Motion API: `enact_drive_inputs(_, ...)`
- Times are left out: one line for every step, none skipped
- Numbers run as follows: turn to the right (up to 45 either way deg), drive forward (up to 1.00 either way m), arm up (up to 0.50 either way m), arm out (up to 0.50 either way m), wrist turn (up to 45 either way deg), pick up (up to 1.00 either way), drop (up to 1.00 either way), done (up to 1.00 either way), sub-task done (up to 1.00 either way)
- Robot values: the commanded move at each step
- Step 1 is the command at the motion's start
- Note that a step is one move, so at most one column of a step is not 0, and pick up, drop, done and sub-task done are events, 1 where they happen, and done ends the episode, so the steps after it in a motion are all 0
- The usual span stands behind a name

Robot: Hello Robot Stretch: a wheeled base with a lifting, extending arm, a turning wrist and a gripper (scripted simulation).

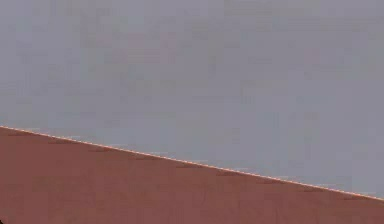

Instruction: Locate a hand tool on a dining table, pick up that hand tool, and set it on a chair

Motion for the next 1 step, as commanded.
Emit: enact_drive_inputs(-27.0, 0.0, 0.0, 0.0, 0.0, 0.0, 0.0, 0.0, 0.0)
